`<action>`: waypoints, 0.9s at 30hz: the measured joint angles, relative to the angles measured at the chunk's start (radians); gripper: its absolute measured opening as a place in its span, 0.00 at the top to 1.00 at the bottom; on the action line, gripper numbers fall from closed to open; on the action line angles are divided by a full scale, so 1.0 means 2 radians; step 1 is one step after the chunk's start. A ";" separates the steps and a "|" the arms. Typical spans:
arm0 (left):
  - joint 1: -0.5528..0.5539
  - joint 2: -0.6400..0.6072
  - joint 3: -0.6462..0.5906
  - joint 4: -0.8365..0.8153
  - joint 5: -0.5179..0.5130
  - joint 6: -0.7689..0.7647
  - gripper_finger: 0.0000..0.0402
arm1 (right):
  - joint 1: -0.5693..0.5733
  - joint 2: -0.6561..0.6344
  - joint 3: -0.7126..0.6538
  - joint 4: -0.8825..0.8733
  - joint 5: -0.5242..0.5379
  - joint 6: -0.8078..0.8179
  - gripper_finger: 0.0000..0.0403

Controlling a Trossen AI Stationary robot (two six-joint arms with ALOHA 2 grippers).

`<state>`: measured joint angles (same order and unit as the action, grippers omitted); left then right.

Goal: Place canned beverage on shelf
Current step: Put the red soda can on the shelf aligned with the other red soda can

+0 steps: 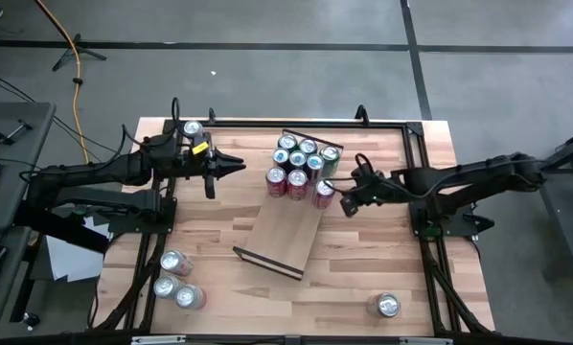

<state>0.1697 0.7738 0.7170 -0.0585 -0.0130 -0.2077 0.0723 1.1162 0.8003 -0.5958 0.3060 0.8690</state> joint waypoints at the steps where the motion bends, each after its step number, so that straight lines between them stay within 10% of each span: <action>1: 0.000 0.000 0.000 0.003 0.000 0.000 1.00 | -0.001 0.004 -0.013 0.023 0.008 0.018 0.95; 27: 0.000 0.000 0.000 -0.004 -0.002 -0.009 1.00 | 0.004 0.094 -0.038 0.156 0.009 0.092 1.00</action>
<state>0.1699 0.7738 0.7170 -0.0661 -0.0166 -0.2253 0.0807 1.3037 0.7242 -0.2840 0.3238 1.0537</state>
